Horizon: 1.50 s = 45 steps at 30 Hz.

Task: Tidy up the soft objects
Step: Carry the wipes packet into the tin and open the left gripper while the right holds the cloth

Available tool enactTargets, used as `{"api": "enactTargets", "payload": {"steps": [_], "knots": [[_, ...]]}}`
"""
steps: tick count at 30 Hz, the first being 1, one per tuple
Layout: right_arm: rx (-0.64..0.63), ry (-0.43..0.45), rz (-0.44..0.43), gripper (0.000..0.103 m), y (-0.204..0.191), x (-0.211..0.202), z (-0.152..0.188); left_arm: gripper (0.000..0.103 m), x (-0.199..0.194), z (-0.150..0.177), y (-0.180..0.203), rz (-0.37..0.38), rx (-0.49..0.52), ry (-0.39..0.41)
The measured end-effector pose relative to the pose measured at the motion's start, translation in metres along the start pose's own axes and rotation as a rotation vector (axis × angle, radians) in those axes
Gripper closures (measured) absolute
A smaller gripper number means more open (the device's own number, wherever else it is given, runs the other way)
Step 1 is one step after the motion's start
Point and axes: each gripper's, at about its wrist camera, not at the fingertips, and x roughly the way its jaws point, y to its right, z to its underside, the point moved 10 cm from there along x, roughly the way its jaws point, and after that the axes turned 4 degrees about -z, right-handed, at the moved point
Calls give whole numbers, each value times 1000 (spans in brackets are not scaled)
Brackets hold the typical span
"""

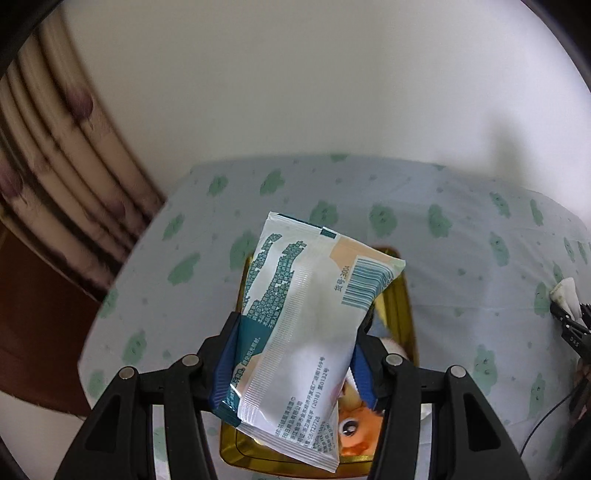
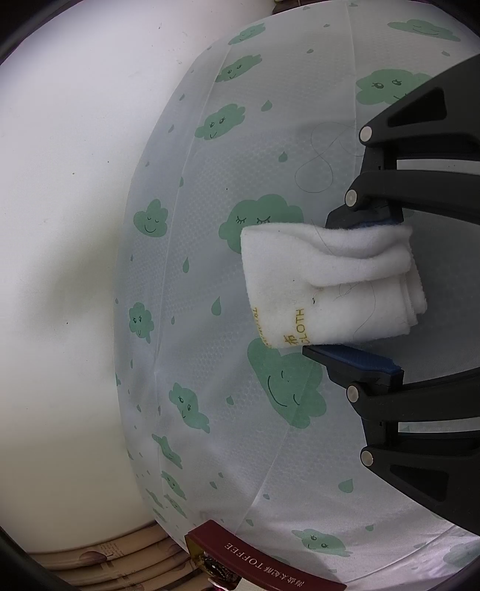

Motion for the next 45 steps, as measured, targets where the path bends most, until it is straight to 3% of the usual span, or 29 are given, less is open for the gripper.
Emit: {"api": "enactTargets", "payload": {"steps": [7, 21, 25, 33, 40, 45], "knots": [[-1, -1, 3, 56, -1, 0, 0, 49, 33, 16, -5, 15, -40, -33], [-3, -2, 4, 56, -1, 1, -1, 42, 57, 18, -7, -7, -57, -40], [-3, -3, 4, 56, -1, 1, -1, 42, 51, 14, -12, -6, -64, -28], [-8, -4, 13, 56, 0, 1, -2, 42, 10, 2, -24, -56, -80, 83], [-21, 0, 32, 57, -2, 0, -1, 41, -15, 19, -36, -100, -89, 114], [-40, 4, 61, 68, -4, -3, -2, 41, -16, 41, -42, -122, -116, 106]]}}
